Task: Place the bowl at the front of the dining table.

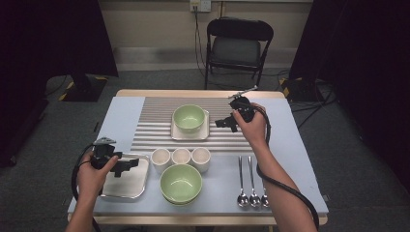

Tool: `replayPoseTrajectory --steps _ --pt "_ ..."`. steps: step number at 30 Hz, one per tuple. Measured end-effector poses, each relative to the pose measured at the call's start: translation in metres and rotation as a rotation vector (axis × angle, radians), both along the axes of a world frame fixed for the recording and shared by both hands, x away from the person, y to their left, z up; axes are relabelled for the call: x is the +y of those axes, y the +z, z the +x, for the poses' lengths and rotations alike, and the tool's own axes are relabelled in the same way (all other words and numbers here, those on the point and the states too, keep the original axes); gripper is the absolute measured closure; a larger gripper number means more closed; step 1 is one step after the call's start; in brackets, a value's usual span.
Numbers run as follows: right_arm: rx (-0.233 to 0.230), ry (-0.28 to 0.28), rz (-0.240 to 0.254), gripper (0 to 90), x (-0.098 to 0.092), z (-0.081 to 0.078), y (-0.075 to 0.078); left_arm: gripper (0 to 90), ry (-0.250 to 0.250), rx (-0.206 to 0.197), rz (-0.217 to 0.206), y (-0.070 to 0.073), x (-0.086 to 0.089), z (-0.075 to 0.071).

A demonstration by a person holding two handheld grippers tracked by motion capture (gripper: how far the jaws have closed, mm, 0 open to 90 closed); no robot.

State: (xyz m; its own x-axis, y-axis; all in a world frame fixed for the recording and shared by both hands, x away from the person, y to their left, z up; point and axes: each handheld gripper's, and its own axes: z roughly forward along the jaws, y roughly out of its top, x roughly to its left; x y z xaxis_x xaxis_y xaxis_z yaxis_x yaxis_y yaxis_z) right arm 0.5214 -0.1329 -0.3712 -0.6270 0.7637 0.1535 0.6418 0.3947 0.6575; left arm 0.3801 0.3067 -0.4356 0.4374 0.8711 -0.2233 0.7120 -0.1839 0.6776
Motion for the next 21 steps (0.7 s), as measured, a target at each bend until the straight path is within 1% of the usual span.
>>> replayPoseTrajectory --steps 3,4,9,11,14,17,21 --pt "-0.003 0.004 0.005 17.0 -0.0014 -0.0009 -0.0012 15.1 -0.003 0.0 0.0 0.0 0.0001 0.0" --pt "0.004 0.002 0.006 17.0 -0.0018 -0.0014 -0.0016 15.1 -0.001 0.001 0.0 -0.0001 0.0 -0.0001" --pt "-0.004 0.005 0.005 17.0 -0.0035 -0.0027 -0.0024 15.1 0.003 0.002 -0.002 -0.0005 -0.0002 -0.0002" --pt "0.003 0.005 0.005 17.0 -0.004 -0.0038 -0.0021 15.1 0.002 0.002 -0.003 -0.0007 -0.0004 -0.0002" --pt "-0.003 0.007 0.008 17.0 -0.0055 -0.0046 -0.0023 15.1 0.001 0.002 -0.004 -0.0014 -0.0005 0.0001" --pt "-0.006 0.009 0.005 16.9 -0.0074 -0.0055 -0.0026 15.1 0.0 0.005 0.002 -0.0017 -0.0007 0.0001" --pt "-0.004 0.006 0.003 16.9 -0.0093 -0.0073 -0.002 15.1 -0.002 0.007 -0.001 -0.002 -0.0009 0.0002"
